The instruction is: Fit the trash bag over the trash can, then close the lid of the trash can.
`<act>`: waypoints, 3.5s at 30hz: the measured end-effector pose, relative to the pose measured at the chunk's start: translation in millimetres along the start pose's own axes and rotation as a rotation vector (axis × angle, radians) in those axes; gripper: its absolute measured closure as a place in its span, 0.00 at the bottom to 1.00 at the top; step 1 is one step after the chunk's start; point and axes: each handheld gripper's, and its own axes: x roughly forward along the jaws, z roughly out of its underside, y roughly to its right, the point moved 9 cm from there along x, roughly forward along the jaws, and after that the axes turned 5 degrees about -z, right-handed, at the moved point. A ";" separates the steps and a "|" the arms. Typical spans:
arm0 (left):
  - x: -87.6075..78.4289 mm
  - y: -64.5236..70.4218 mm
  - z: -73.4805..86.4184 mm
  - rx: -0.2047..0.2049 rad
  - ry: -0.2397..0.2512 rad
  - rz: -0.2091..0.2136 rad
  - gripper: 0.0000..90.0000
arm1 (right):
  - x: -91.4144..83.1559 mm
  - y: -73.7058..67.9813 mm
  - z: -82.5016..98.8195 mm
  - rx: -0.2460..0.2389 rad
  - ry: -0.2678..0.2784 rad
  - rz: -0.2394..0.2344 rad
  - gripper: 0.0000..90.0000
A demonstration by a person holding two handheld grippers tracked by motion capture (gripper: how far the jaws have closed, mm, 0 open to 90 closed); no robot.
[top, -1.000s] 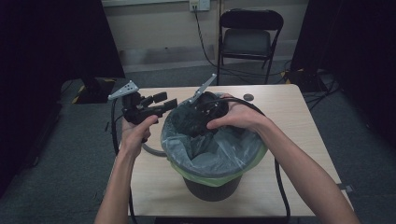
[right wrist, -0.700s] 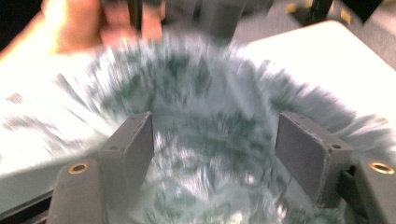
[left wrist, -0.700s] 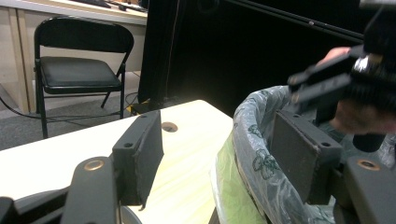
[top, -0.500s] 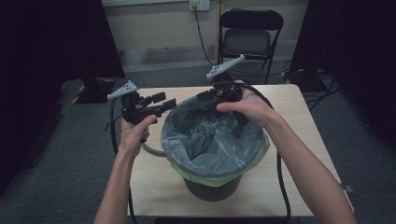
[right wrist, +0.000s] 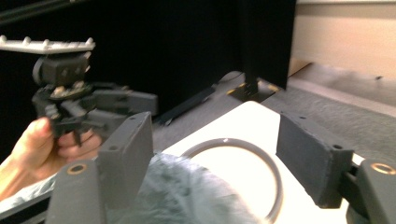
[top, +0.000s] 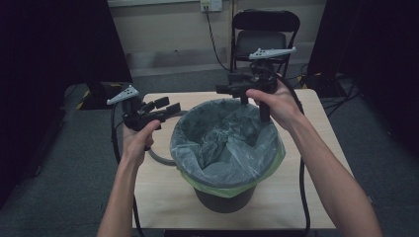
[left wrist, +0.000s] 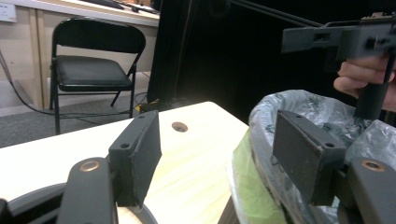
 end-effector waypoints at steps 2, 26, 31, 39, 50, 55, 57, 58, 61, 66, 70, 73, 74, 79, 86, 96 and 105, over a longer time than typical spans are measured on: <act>-2.6 -3.1 0.1 0.002 0.000 -0.009 0.36 | -9.2 5.9 -3.5 0.010 0.015 0.016 0.29; -16.4 -78.5 59.9 -0.022 -0.187 -0.239 0.29 | -92.4 75.9 86.2 0.078 0.059 0.319 0.27; -13.6 -104.8 94.4 -0.070 -0.256 -0.308 0.33 | -102.7 82.5 122.6 0.090 -0.012 0.350 0.26; -10.1 -131.1 151.0 -0.156 -0.418 -0.399 0.31 | -110.1 83.5 183.0 0.119 -0.063 0.382 0.27; -5.9 -171.9 198.9 -0.190 -0.564 -0.608 0.37 | -113.8 84.8 281.4 0.210 -0.211 0.396 0.28; -1.2 -178.0 203.9 -0.139 -0.591 -0.674 0.42 | -116.3 85.2 310.2 0.206 -0.267 0.420 0.28; -1.8 -179.7 205.1 -0.118 -0.585 -0.707 0.44 | -116.1 83.7 319.5 0.208 -0.290 0.414 0.28; -3.4 -180.0 205.2 -0.128 -0.583 -0.718 0.47 | -116.6 84.0 323.8 0.196 -0.310 0.418 0.28; -10.7 -184.4 205.8 -0.098 -0.617 -0.775 0.48 | -117.7 84.4 332.3 0.211 -0.306 0.427 0.28; -23.4 -190.8 207.2 -0.137 -0.619 -0.794 0.45 | -119.0 85.6 339.3 0.171 -0.338 0.475 0.28; -40.7 -200.5 207.3 -0.174 -0.618 -0.837 0.47 | -122.1 88.2 342.2 0.117 -0.327 0.509 0.28; -50.0 -204.2 207.0 -0.184 -0.616 -0.843 0.60 | -125.6 89.1 344.5 0.086 -0.345 0.554 0.28; -50.9 -204.8 207.0 -0.186 -0.613 -0.846 0.63 | -125.5 89.2 344.4 0.087 -0.345 0.555 0.28; -51.7 -206.4 206.3 -0.194 -0.620 -0.854 0.66 | -125.6 89.2 344.5 0.087 -0.345 0.556 0.28; -49.1 -212.3 203.2 -0.205 -0.622 -0.850 0.82 | -125.7 89.4 344.5 0.088 -0.346 0.558 0.28; -53.7 -214.0 203.5 -0.241 -0.598 -0.842 0.88 | -125.7 89.3 344.6 0.090 -0.345 0.560 0.28; -62.7 -204.3 181.6 -0.255 -0.498 -0.817 0.88 | -125.7 89.3 344.6 0.090 -0.345 0.560 0.28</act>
